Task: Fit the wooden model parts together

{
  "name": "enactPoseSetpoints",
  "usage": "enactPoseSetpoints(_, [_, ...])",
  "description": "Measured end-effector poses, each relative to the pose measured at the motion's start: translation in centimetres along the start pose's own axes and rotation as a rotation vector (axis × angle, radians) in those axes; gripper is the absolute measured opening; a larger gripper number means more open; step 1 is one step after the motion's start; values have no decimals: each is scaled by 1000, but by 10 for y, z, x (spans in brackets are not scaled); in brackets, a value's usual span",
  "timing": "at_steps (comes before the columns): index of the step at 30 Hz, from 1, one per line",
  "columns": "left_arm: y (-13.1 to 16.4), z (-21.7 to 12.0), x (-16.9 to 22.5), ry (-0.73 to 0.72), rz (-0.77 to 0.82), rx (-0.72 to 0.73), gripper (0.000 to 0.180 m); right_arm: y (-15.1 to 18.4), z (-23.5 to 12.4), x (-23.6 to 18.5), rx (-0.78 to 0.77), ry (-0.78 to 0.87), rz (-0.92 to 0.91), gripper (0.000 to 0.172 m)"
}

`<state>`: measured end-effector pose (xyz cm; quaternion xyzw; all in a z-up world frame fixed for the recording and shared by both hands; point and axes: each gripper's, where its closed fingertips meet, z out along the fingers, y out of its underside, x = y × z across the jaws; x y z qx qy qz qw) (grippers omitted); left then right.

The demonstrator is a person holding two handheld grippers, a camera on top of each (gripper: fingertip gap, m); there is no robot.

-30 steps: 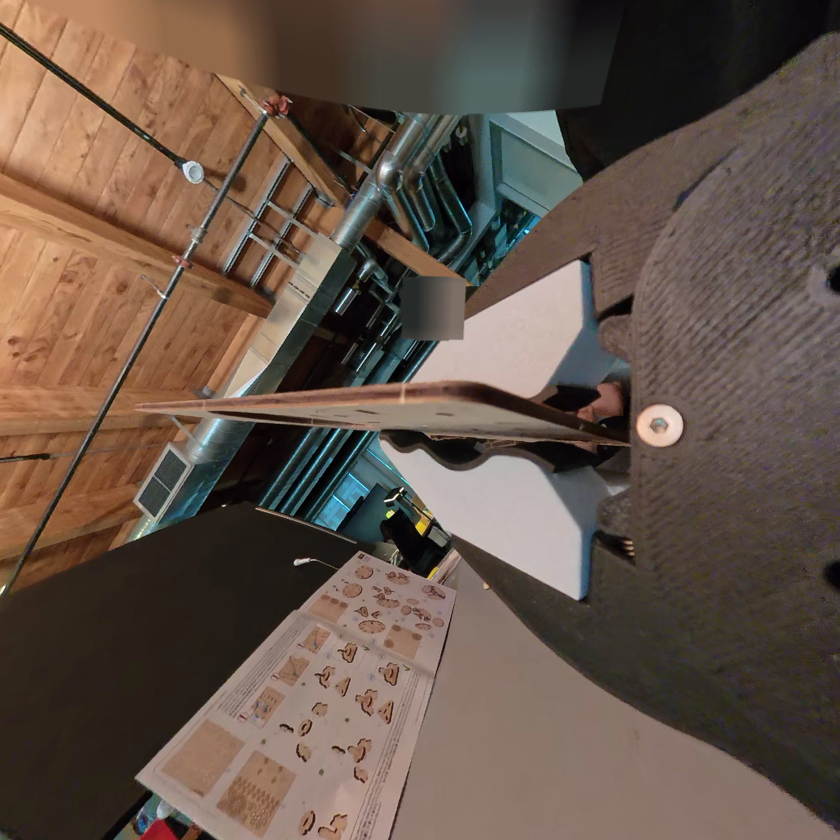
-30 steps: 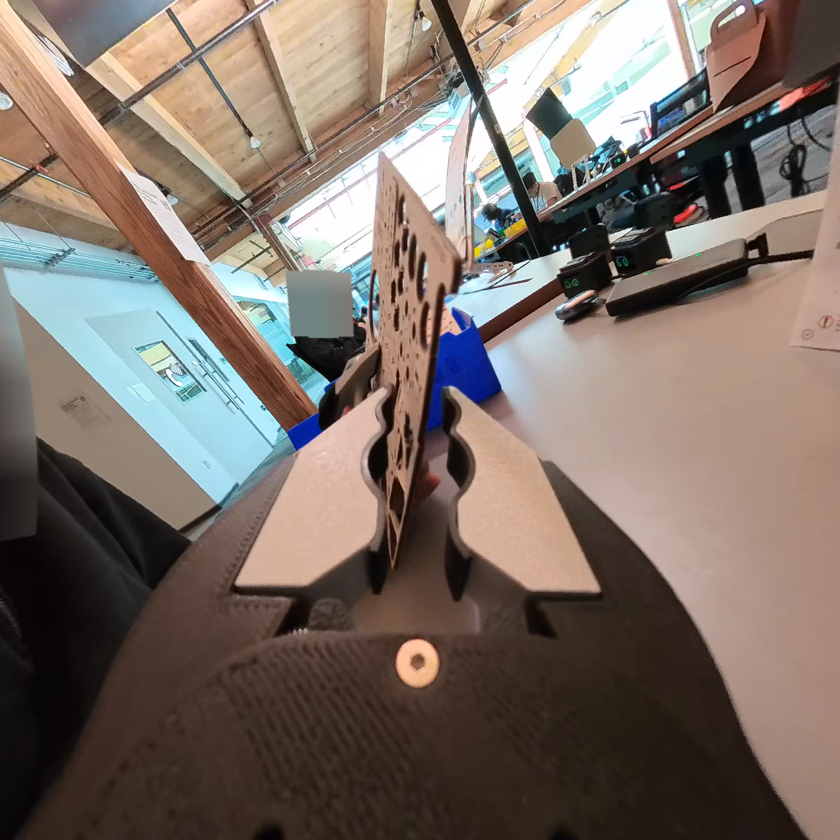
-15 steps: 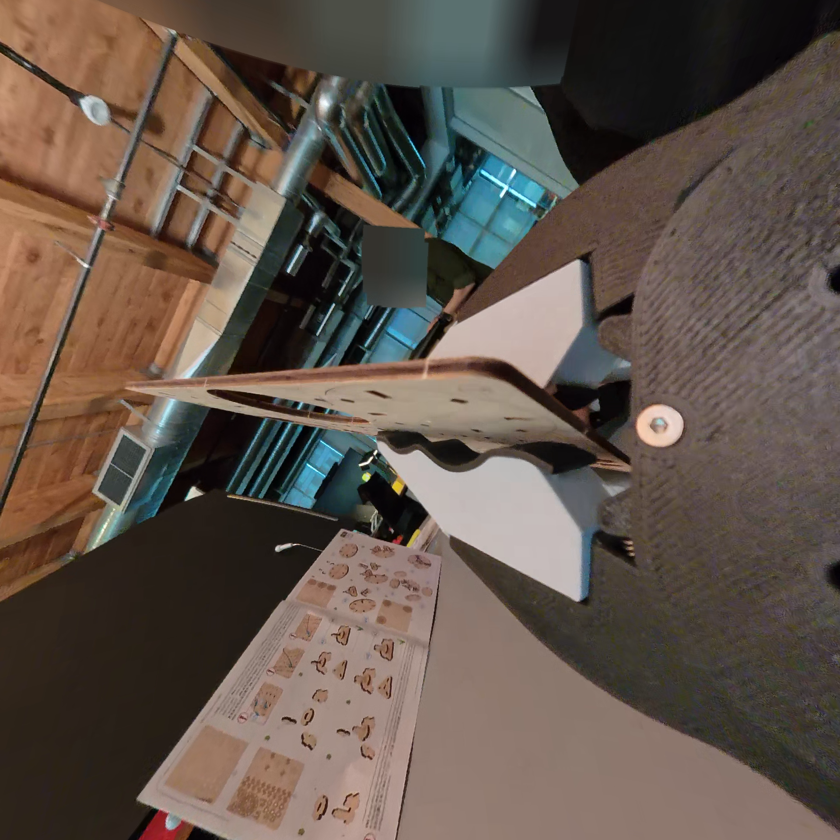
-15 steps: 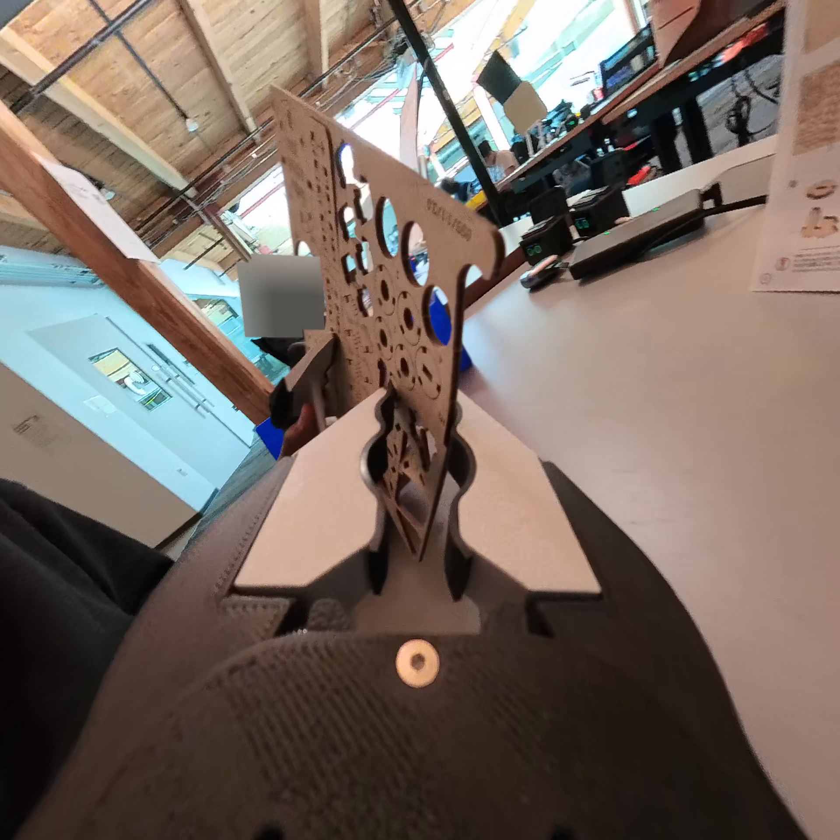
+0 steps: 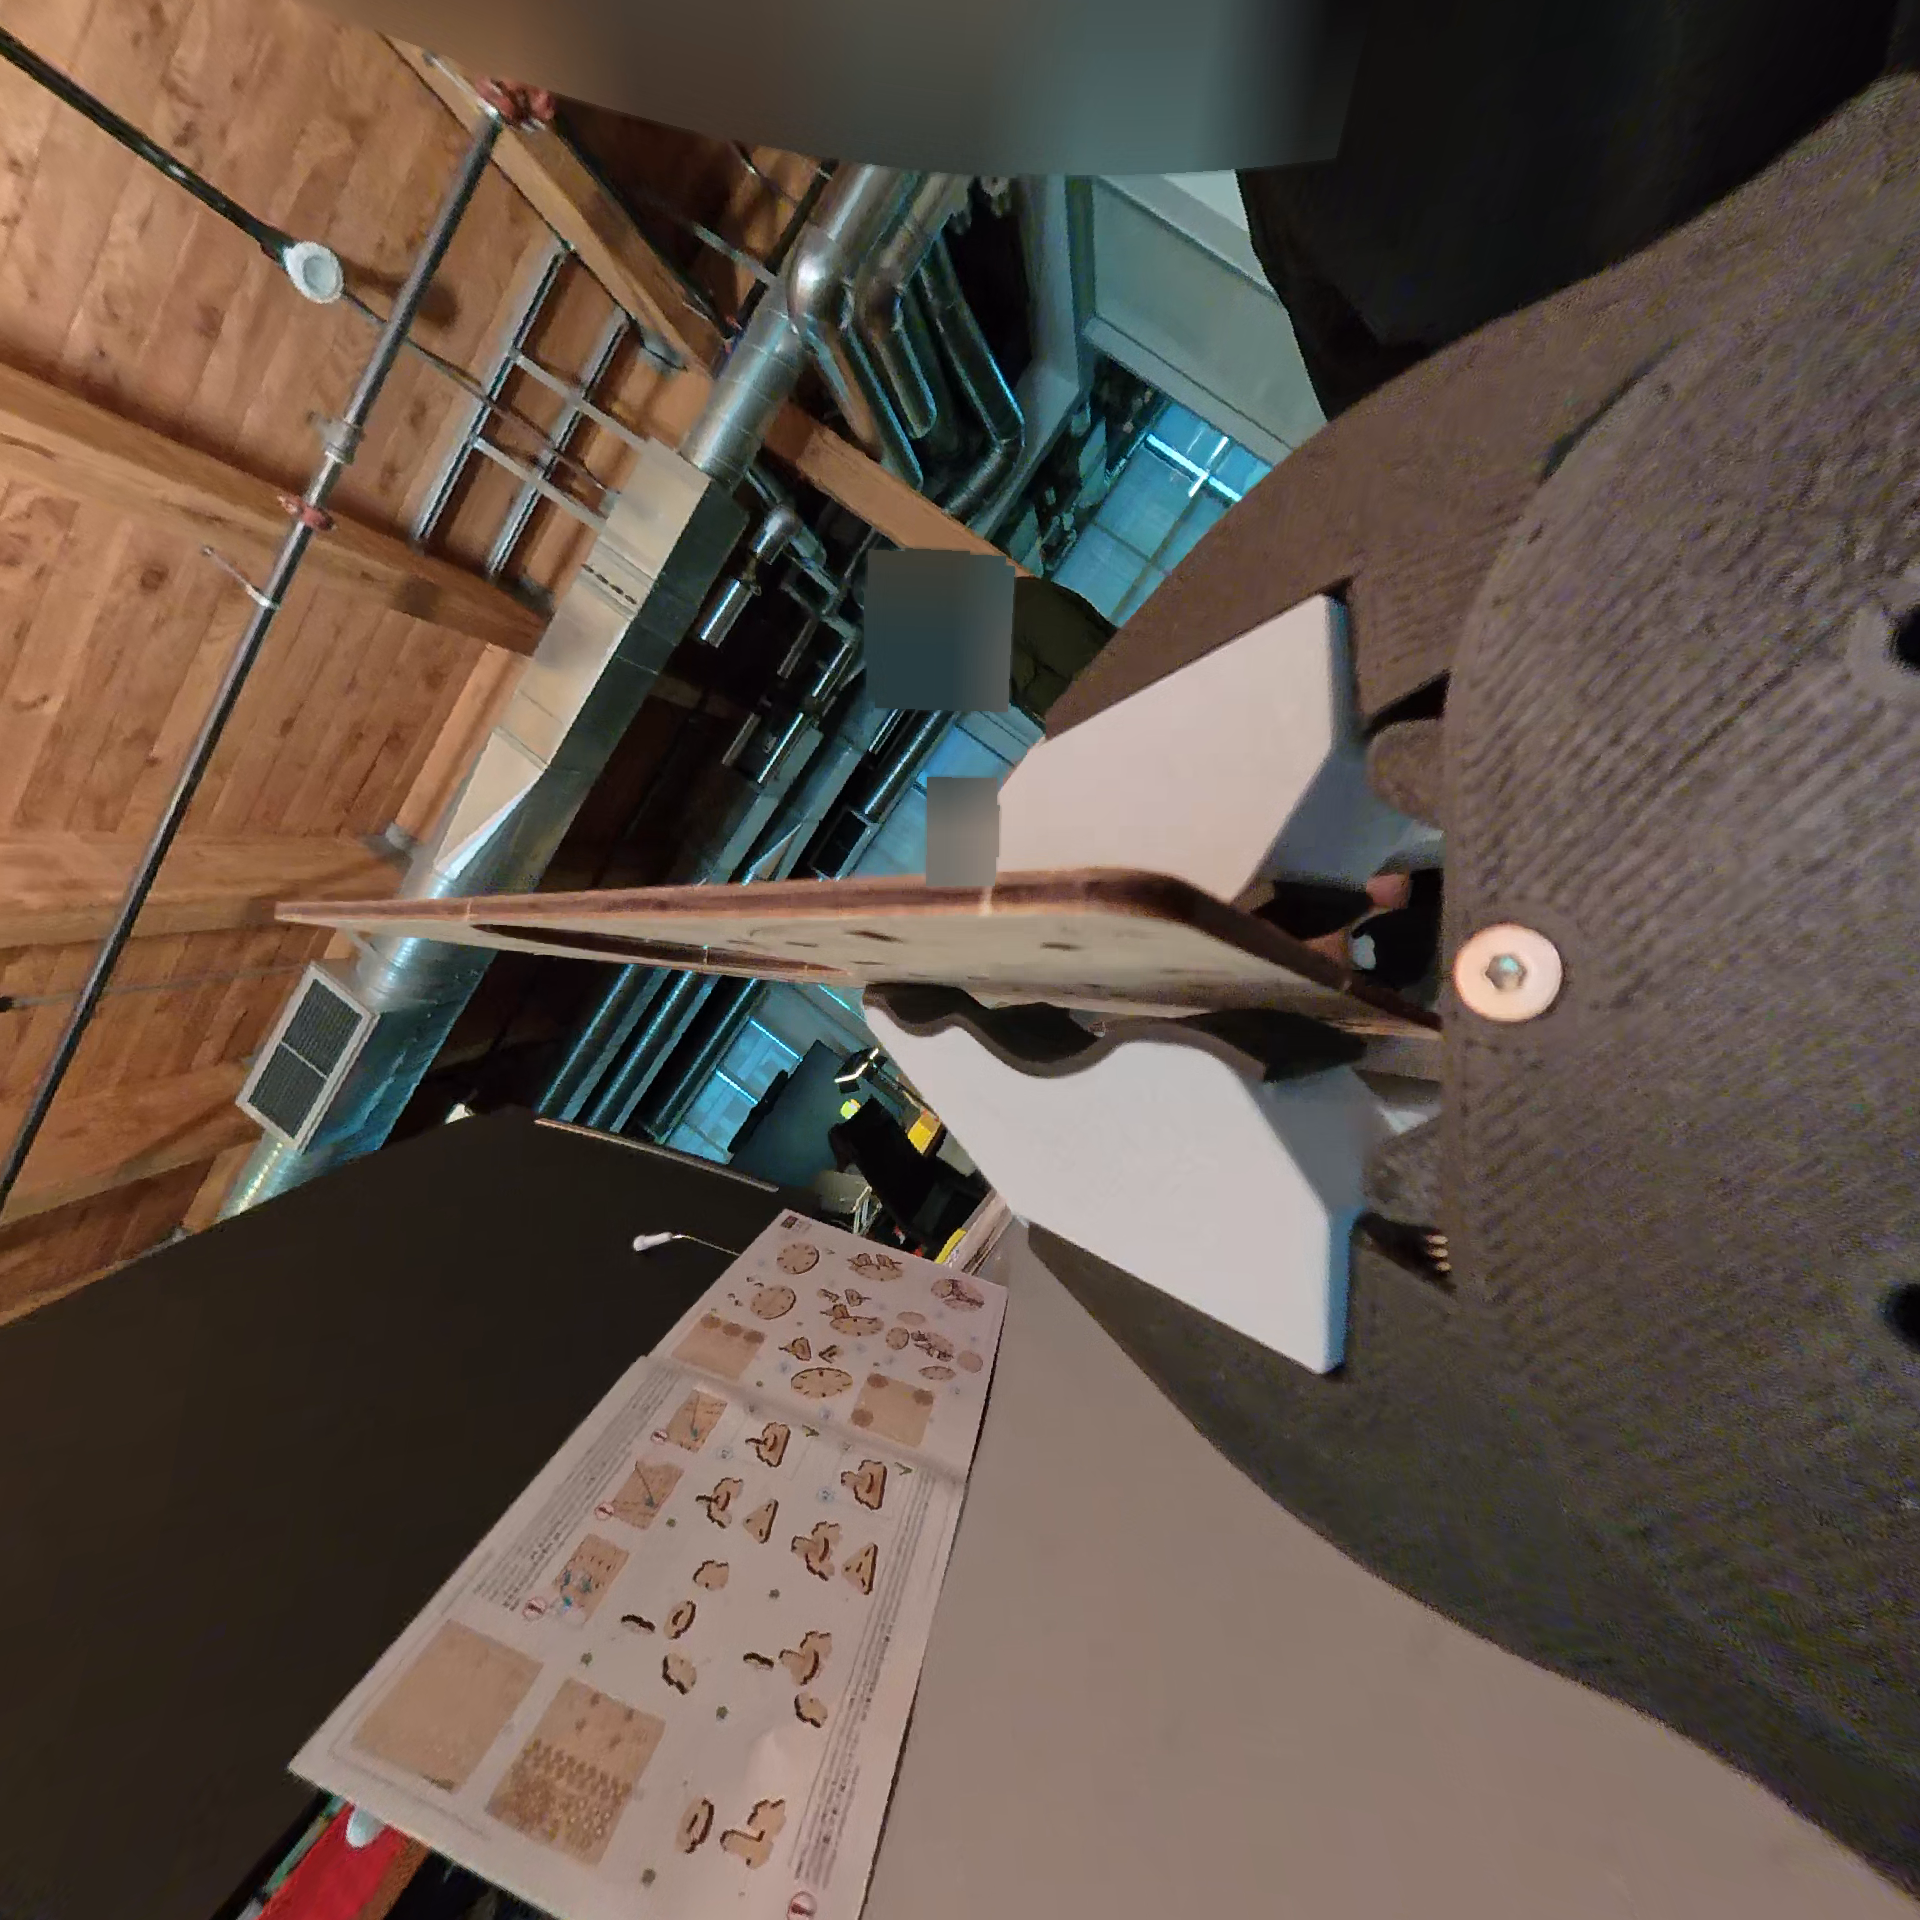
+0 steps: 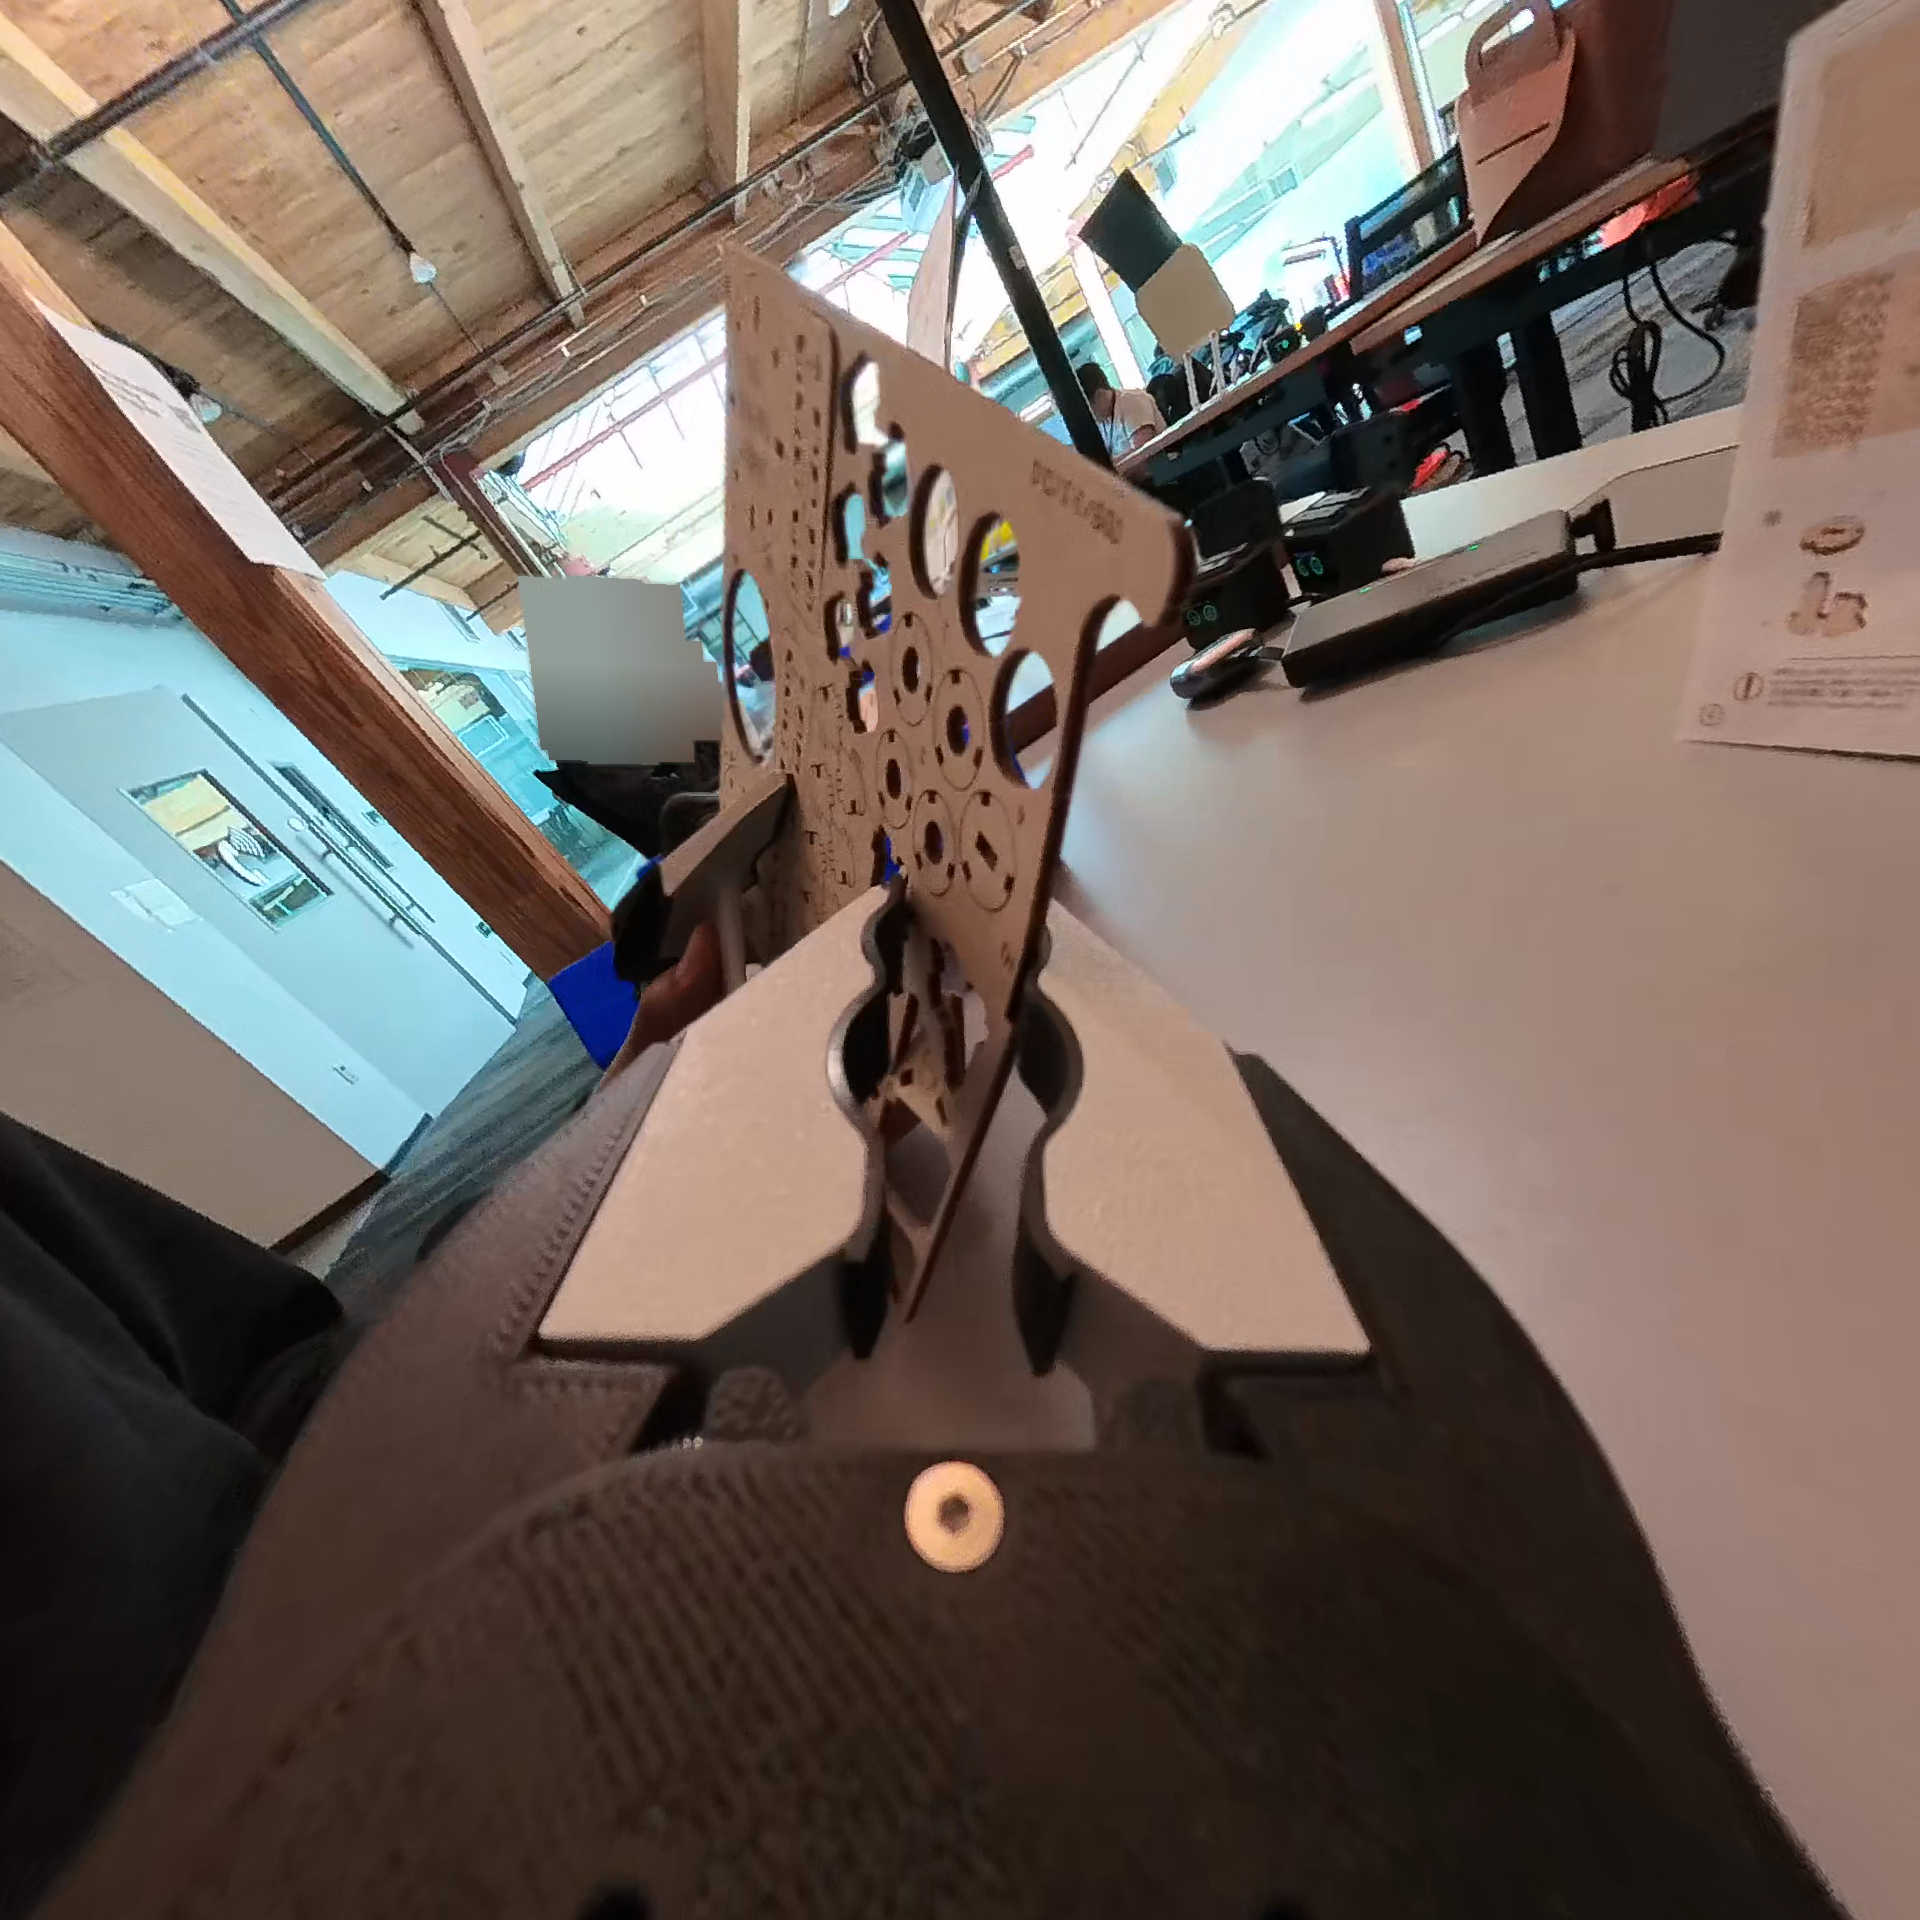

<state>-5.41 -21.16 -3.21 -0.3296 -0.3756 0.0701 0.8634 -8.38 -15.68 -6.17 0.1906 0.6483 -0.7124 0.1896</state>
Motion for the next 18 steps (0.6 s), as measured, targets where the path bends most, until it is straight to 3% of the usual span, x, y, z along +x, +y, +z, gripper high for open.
enactPoseSetpoints(4, [-5, -2, 1, 10, -2, 24, 0, -9, -4, -9, 37, -66, -10, 35])
enactPoseSetpoints(6, [-12, -8, 1, 50, -92, 74, 0, -23, -13, -14, 99, -128, 15, 40])
enactPoseSetpoints(10, [-22, -15, -1, 146, -285, 146, 0, -44, -32, -14, 190, -245, 133, 38])
enactPoseSetpoints(12, [-19, -13, 3, 181, -302, 125, 1, -57, -43, -18, 255, -314, 168, 37])
enactPoseSetpoints(15, [-13, -8, 16, 249, -292, 78, 0, -73, -58, -15, 386, -323, 184, 19])
enactPoseSetpoints(18, [-14, -8, 23, 318, -339, 91, 1, -70, -57, -20, 367, -364, 200, 18])
